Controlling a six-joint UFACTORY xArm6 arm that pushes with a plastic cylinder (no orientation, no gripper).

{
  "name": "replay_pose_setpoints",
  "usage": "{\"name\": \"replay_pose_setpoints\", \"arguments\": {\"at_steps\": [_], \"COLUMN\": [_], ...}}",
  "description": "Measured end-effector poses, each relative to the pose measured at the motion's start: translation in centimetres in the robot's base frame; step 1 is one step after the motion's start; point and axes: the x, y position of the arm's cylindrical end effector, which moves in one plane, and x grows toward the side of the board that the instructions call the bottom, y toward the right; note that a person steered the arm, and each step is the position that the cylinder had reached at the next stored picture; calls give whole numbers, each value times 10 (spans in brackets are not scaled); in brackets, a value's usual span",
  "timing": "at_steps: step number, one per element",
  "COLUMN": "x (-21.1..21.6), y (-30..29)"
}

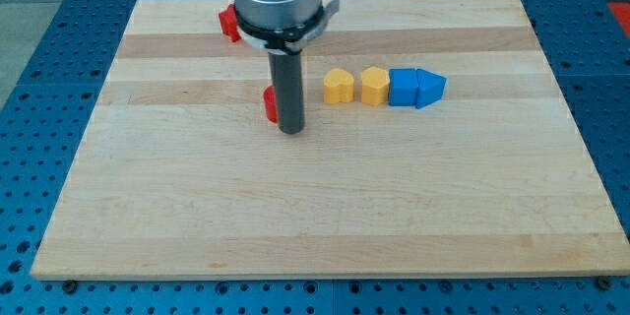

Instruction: Move the yellow heart towards the center right

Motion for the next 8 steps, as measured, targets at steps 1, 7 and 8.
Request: {"name": "replay_pose_setpoints", "arguments": {"at_steps": [1, 7, 8], "x": [-13, -62, -71], "y": [-19, -54, -53]}}
